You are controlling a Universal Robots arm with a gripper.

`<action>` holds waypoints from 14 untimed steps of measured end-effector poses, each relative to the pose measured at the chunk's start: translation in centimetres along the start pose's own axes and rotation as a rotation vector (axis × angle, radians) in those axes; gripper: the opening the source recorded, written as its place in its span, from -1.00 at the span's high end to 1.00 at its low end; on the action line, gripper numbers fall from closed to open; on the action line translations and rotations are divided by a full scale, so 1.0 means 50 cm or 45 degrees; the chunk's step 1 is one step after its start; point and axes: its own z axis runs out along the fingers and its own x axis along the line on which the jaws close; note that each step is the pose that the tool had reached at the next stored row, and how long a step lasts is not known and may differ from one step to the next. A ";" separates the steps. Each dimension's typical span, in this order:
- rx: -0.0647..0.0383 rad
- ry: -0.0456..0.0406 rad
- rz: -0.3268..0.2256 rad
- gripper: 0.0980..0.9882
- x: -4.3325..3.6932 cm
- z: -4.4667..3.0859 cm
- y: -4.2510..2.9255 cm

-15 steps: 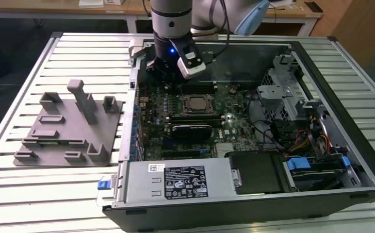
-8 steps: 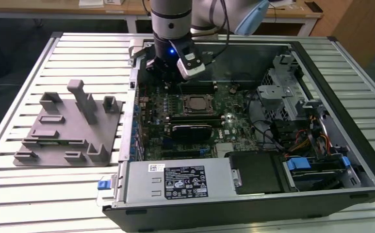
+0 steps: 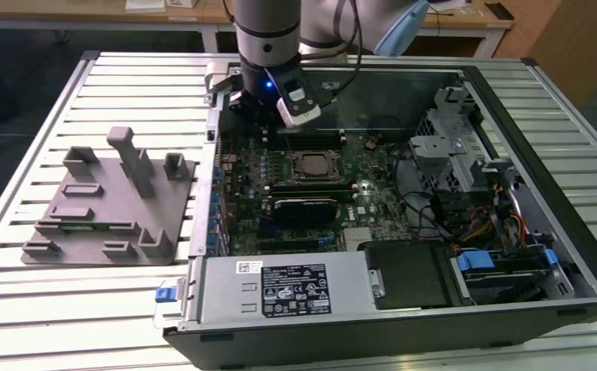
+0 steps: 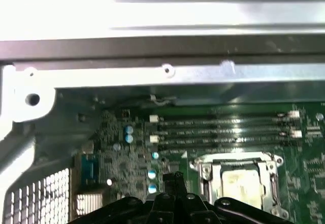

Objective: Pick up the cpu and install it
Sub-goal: 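Install the first cpu locking lever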

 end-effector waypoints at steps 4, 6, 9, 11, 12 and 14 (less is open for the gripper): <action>-0.072 0.003 0.002 0.98 0.003 0.002 -0.001; -0.088 0.004 0.002 0.98 0.003 0.004 -0.002; -0.103 0.005 0.003 0.98 0.002 0.006 -0.002; -0.113 0.005 0.003 0.98 -0.001 0.008 -0.003; -0.116 0.005 0.003 0.98 -0.005 0.008 -0.003; -0.118 0.006 0.003 0.98 -0.016 0.010 -0.002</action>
